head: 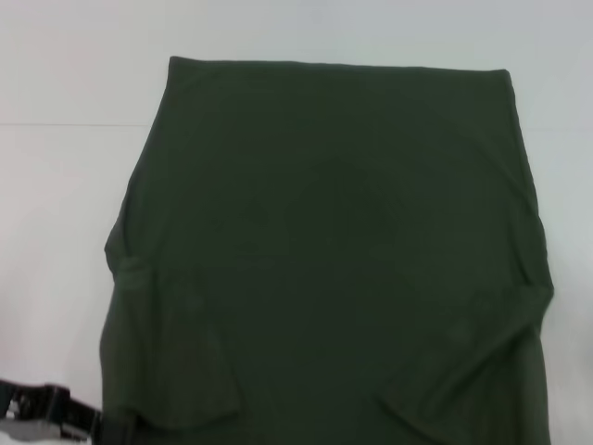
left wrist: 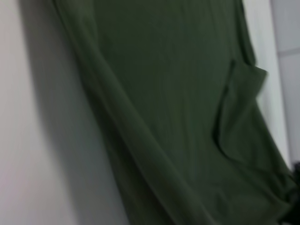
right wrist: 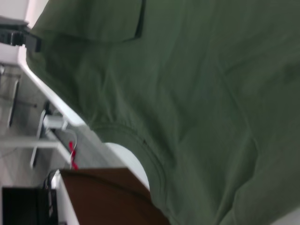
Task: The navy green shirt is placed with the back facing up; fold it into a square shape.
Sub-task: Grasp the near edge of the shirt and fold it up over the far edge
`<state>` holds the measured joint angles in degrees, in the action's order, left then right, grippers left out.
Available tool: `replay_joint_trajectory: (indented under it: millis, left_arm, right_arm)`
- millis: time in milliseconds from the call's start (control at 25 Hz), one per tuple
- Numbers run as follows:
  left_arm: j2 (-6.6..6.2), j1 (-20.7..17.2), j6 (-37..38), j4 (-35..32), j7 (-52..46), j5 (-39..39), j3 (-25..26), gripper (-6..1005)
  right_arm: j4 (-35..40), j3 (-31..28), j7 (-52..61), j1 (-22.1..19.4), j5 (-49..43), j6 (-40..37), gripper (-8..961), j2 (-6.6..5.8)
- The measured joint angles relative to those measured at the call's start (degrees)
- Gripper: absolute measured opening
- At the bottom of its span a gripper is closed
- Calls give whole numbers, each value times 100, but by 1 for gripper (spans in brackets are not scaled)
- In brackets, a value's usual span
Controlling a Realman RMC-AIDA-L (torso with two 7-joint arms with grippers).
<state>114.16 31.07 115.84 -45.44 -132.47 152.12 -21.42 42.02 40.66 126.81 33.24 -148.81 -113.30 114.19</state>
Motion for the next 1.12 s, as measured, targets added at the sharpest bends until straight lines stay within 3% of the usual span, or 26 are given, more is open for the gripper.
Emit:
replay_joint_trajectory:
  millis: [280, 520, 640, 800, 840, 920, 1120]
  left_arm:
    - [82, -182, 281, 228, 319, 220, -156, 28]
    - [29, -78, 251, 236, 297, 36, 294, 27]
    - [-40, -22, 251, 246, 181, -259, 584, 27]
    - [-107, 35, 232, 251, 48, -518, 920, 28]
    - [-184, 107, 69, 256, -93, -903, 1403, 28]
    - [-212, 140, -111, 260, -157, -1170, 1659, 28]
    - [-216, 106, -972, 391, -176, -1998, 1814, 28]
  right_arm:
    - [-469, 261, -409, -47, -30, -9, 56, -105]
    - [-474, -15, -503, 5, 176, -6, 56, -118]
    - [-497, -341, -371, 29, 545, -19, 57, -193]
    - [-670, -968, -57, 36, 1188, -2, 57, -388]
    - [-701, -1141, -33, 27, 1351, 18, 57, -436]
    - [-717, -1476, -28, -11, 1630, 76, 57, -515]
    - [-710, -2195, -129, -154, 2205, 560, 57, -634]
